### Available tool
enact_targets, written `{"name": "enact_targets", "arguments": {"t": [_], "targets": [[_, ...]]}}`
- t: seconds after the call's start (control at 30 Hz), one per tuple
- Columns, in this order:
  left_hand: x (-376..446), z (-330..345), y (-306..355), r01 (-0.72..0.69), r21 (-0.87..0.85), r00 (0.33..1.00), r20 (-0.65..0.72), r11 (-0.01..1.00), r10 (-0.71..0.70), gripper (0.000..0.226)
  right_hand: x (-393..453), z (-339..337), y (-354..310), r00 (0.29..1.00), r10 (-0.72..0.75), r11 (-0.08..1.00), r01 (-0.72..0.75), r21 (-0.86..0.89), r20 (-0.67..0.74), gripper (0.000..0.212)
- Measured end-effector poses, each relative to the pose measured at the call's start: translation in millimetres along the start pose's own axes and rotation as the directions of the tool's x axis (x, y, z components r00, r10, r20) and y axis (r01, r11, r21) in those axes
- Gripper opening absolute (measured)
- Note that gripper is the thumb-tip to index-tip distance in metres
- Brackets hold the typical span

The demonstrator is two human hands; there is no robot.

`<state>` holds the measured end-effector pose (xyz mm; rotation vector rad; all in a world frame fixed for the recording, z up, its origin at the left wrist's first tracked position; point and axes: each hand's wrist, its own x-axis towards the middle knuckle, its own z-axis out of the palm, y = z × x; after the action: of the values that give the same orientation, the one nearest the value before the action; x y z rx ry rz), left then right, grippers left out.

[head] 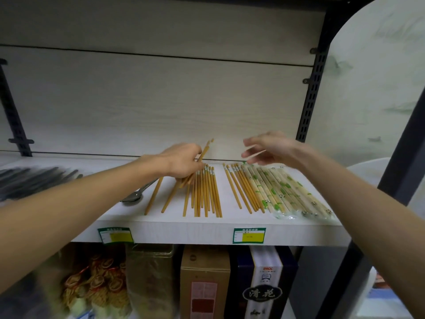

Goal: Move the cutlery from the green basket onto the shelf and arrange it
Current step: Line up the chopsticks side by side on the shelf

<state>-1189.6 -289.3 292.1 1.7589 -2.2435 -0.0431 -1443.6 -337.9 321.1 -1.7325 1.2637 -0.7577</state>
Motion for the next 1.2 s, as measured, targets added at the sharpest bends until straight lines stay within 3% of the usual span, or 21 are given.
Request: {"name": "enact_targets", "arguments": {"t": [0.13,0.2,0.3,0.47,0.67,0.83,0.93,1.07,1.2], "targets": [[-6,15,-8,0.081,0.013,0.997,0.004,0.997,-0.081,0.045,-2,36,9,0.998,-0.022,0.99,0.03,-0.139,0.062,0.023],[-8,18,-10,0.104,-0.004,0.994,0.031,0.995,-0.104,0.046,-1,50,14,0.997,-0.067,0.974,0.071,-0.215,0.027,0.02],[-12,20,-8,0.117,-0.045,0.993,0.038,0.992,-0.116,0.045,2,70,22,0.976,-0.218,0.878,0.196,-0.437,-0.001,0.021],[-17,24,-9,0.146,-0.029,0.989,-0.018,0.989,-0.147,0.035,0,99,30,0.948,-0.312,0.744,0.281,-0.607,0.056,0.033],[-23,27,-30,0.269,0.086,0.963,-0.027,0.959,-0.268,0.048,1,129,27,0.89,-0.437,0.646,0.413,-0.642,0.132,0.037],[-27,32,-38,0.234,0.102,0.971,-0.079,0.967,-0.227,0.045,7,149,25,0.887,-0.402,0.524,0.427,-0.737,0.227,0.039],[-32,28,-48,0.207,0.177,0.973,-0.144,0.962,-0.183,0.043,8,150,30,0.882,-0.417,0.537,0.433,-0.724,0.219,0.035],[-42,36,-51,0.115,0.179,0.992,0.022,0.977,-0.121,0.042,8,149,32,0.891,-0.397,0.592,0.431,-0.681,0.219,0.035],[-44,49,-45,0.077,0.118,0.995,0.057,0.99,-0.084,0.04,7,147,32,0.894,-0.387,0.584,0.427,-0.69,0.225,0.036]]}}
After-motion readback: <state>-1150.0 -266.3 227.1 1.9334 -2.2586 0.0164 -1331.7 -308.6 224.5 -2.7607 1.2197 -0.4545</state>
